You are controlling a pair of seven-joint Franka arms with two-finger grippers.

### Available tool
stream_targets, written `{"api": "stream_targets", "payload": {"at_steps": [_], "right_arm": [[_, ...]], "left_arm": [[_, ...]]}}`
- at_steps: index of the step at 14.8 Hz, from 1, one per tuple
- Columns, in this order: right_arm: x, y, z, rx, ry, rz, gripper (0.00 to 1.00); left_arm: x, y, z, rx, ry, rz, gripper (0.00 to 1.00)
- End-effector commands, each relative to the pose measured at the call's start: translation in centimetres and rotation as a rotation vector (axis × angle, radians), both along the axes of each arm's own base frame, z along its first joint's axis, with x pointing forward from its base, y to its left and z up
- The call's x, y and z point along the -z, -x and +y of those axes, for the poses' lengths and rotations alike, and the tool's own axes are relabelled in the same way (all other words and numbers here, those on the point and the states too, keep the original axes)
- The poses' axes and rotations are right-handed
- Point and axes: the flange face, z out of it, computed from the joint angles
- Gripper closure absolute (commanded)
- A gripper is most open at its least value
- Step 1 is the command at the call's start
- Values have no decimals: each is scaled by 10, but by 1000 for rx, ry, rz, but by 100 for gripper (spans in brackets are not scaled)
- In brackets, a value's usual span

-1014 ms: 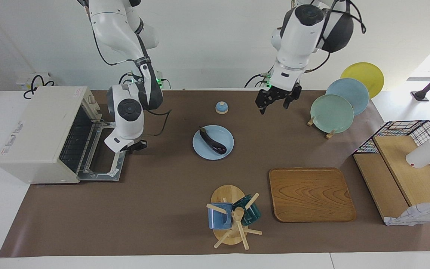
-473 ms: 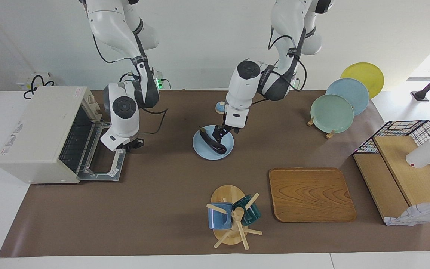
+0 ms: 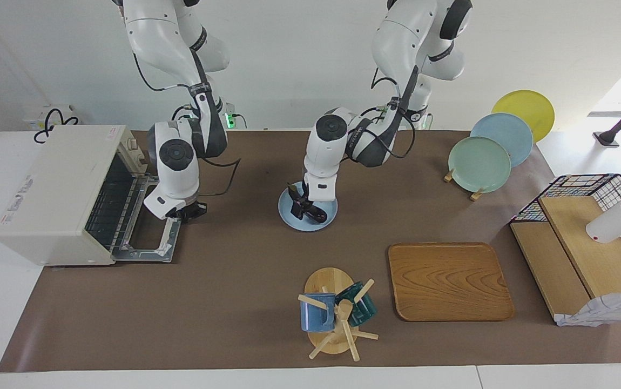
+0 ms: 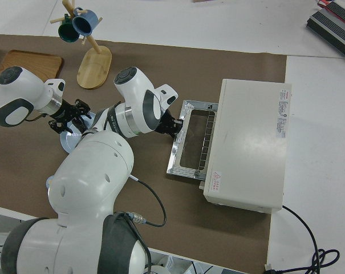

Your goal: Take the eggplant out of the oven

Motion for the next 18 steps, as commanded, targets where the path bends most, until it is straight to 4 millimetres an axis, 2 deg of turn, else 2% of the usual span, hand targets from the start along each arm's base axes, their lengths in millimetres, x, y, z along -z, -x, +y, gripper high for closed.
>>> {"api": "stream_targets", "payload": {"at_steps": [1,2,4,6,9,10,12,13,16,18], "right_arm": [[1,4,-9,-34,0,-3,95],[1,4,-9,-35,5,2,95],[-6,3,-12,-97,62,26,95],[-33,-8,-18,-121,97,55,95],[-91,-17,-31,-137,116,80,95],[-106,-15,-42,-143,116,85,95],[-127,-8,-64,-153,93,92,95],[-133,-6,-77,-165,85,99,95],[-147,1,-104,-168,78,111,95],[-160,8,-110,-164,77,116,94]], "left_arm": [[2,5,-7,-37,-5,2,0],[5,6,-7,-37,-8,5,0],[8,10,-8,-34,-14,11,9],[16,19,-5,-25,-30,23,12],[17,21,-4,-23,-35,27,16],[17,20,-3,-17,-36,27,28],[13,17,-4,0,-31,22,73],[8,14,-6,0,-25,15,100],[1,9,-1,-1,-24,12,100],[-30,2,10,5,-10,-15,100]]}}
